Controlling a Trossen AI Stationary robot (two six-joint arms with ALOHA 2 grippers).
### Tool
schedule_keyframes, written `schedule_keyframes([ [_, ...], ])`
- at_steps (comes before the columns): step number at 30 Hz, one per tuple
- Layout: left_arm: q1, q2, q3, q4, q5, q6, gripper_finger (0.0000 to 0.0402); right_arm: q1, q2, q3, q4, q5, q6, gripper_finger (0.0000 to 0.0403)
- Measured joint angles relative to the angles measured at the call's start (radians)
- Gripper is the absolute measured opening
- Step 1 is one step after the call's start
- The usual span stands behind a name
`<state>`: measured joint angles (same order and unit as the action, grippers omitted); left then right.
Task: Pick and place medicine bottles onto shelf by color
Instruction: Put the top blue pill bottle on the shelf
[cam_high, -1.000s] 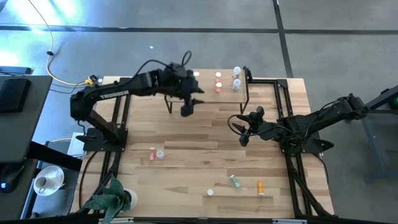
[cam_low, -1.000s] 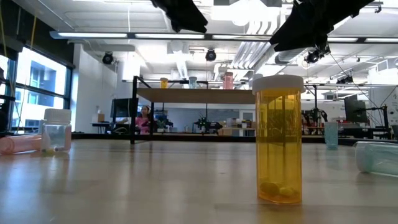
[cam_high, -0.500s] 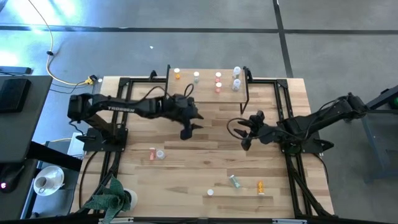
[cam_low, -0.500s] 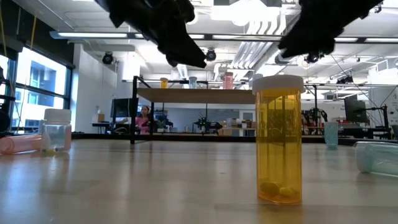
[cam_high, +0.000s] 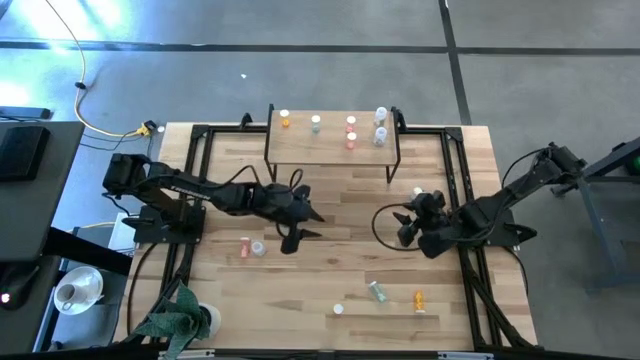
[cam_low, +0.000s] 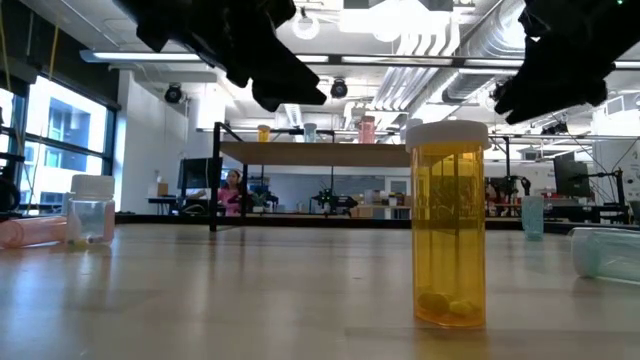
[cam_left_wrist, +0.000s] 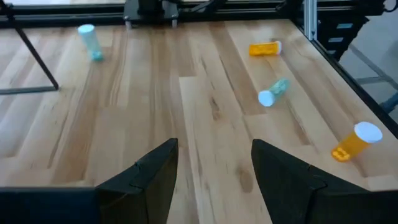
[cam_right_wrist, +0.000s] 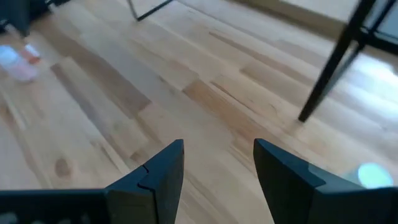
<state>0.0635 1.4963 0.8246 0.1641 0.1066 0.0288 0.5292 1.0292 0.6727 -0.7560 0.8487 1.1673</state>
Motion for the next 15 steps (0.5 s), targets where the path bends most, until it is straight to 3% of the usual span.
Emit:
schedule_keyframes([
  [15,-0.047,-0.045,0.0,-0.006,-0.028,0.008,0.0193,0.014,0.299,-0.001,-0.112,0.023,0.488,0.0183],
])
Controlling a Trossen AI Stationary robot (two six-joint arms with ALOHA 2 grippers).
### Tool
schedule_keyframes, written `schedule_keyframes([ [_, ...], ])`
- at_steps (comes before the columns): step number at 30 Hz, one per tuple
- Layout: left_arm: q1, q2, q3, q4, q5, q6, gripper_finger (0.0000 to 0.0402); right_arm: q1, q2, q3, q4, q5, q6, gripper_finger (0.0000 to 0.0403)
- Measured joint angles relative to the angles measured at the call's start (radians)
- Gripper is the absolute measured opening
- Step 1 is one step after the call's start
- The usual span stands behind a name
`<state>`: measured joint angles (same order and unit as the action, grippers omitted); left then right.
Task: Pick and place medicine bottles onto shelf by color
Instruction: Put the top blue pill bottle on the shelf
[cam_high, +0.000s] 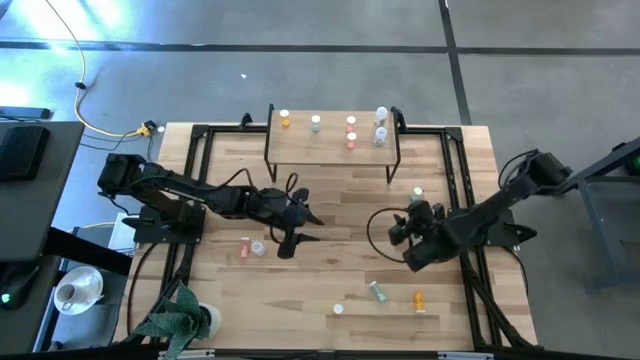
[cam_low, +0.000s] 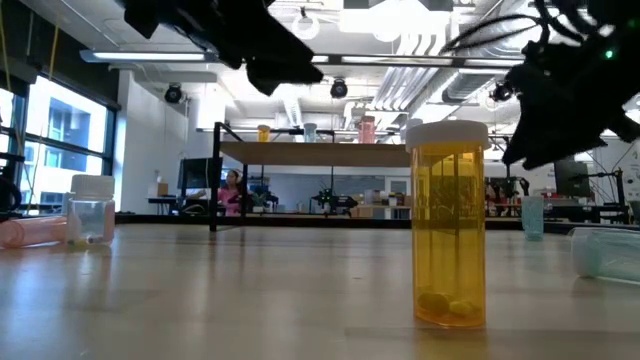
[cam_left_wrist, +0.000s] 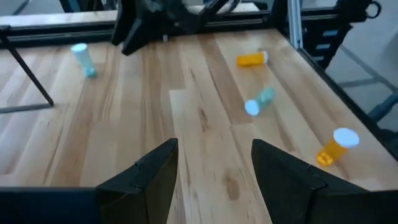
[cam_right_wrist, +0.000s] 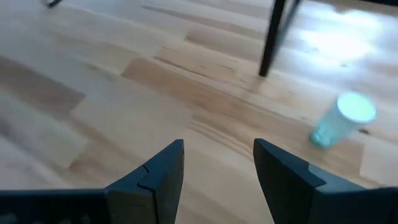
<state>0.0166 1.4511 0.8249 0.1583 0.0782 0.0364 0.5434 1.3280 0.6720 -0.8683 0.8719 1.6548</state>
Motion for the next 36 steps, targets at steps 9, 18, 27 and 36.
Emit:
schedule_keyframes([
  [9,0.0,-0.015,0.001,-0.004,0.0,0.027,0.0193,-0.029,0.177,0.0,-0.148,-0.045,0.323,0.0183],
  [18,0.0,-0.015,0.001,-0.002,0.0,0.053,0.0193,-0.087,0.275,0.0,-0.156,-0.063,0.365,0.0183],
  [27,0.0,-0.014,0.001,0.0,0.0,0.053,0.0193,-0.136,0.354,0.0,-0.147,-0.106,0.373,0.0183],
  [36,0.0,-0.014,0.001,0.004,0.0,0.053,0.0193,-0.191,0.358,0.0,-0.134,-0.106,0.391,0.0183],
])
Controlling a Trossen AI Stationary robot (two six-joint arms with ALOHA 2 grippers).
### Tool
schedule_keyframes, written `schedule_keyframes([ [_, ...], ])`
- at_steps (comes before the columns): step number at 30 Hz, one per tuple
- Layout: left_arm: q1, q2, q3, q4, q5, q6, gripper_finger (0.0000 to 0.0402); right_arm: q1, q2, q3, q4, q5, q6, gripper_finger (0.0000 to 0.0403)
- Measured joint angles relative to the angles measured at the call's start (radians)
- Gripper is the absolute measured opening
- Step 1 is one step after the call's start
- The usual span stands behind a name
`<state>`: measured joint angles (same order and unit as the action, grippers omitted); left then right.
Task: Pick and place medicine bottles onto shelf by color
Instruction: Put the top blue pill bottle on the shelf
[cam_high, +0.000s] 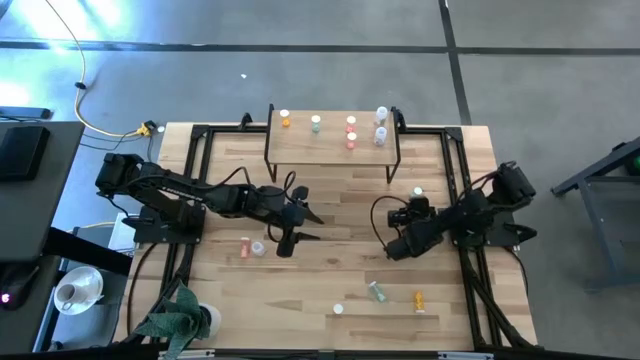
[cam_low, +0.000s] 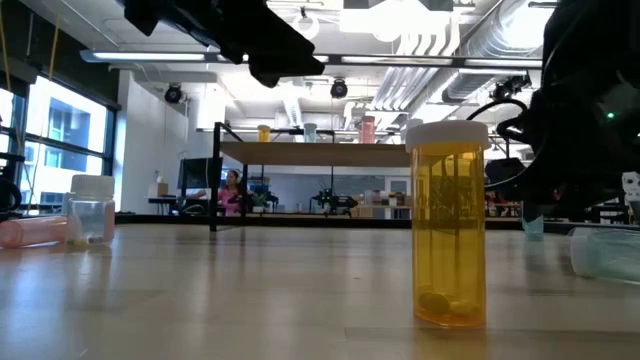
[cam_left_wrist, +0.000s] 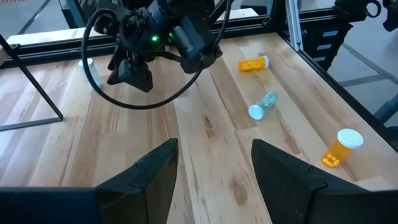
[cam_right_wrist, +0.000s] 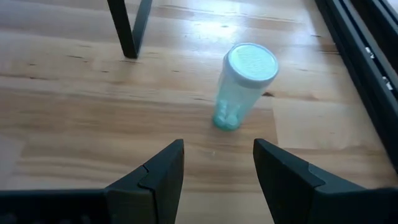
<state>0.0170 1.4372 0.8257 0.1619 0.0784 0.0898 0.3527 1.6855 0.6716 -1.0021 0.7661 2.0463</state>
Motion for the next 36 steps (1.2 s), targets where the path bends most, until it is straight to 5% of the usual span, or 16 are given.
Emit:
schedule_keyframes([
  [36,0.0,0.001,0.0,0.015,0.0,0.0,0.0193,-0.21,0.077,0.0,0.039,0.063,-0.035,0.0183],
])
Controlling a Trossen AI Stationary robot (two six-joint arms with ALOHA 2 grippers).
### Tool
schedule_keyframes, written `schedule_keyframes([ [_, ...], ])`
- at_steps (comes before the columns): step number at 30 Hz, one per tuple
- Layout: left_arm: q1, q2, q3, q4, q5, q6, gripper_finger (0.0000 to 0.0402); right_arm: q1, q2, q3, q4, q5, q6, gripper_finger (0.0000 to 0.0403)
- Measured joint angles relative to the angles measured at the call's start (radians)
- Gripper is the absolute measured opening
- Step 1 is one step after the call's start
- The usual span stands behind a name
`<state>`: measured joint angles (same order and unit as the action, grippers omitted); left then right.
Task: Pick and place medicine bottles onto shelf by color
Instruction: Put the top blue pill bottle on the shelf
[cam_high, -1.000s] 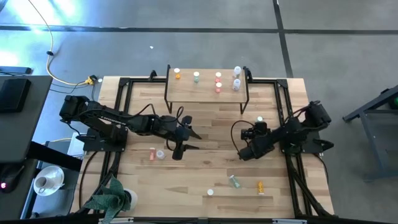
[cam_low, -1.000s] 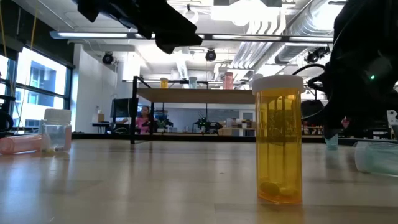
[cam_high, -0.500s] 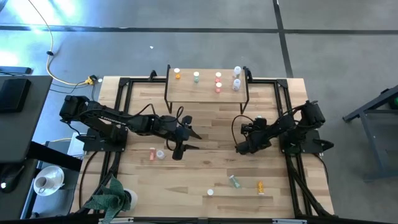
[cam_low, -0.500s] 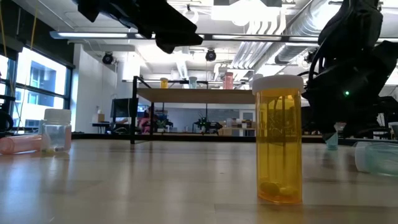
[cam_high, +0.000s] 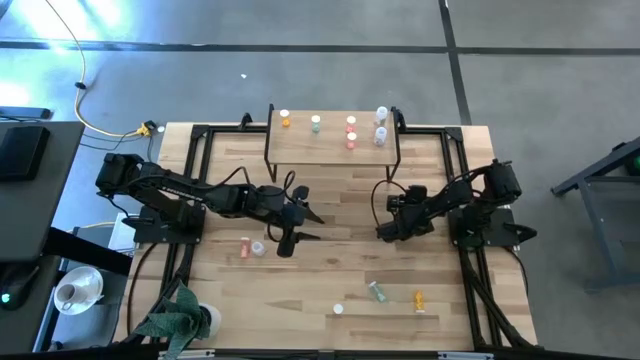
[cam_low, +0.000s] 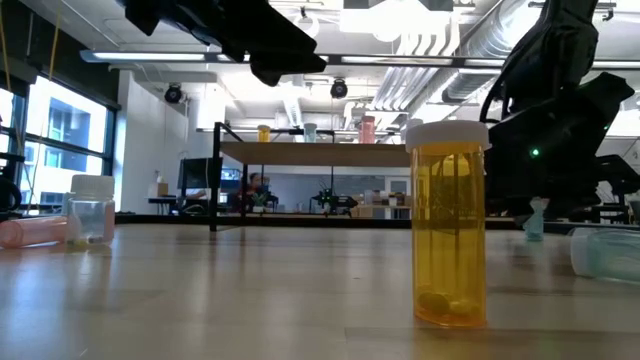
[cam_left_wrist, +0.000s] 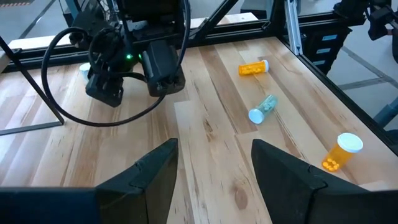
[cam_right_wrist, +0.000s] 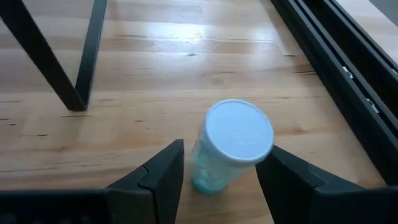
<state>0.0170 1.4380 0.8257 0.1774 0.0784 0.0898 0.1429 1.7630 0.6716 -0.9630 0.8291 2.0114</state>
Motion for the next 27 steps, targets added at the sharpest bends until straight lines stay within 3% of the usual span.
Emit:
schedule_keyframes([
  [4,0.0,0.0,0.0,0.0,0.0,0.0,0.0193,-0.001,0.0,0.0,0.0,0.0,-0.004,0.0177],
  [16,0.0,0.0,0.0,0.0,0.0,0.0,0.0193,-0.02,0.0,0.0,-0.002,-0.003,-0.04,0.01],
  [22,0.0,0.0,0.0,0.0,0.0,0.0,0.0193,0.005,-0.001,0.0,-0.005,-0.018,-0.049,0.0094],
  [27,0.0,0.0,0.0,-0.001,0.0,-0.006,0.0193,0.078,-0.029,0.01,-0.026,-0.095,-0.058,0.0093],
])
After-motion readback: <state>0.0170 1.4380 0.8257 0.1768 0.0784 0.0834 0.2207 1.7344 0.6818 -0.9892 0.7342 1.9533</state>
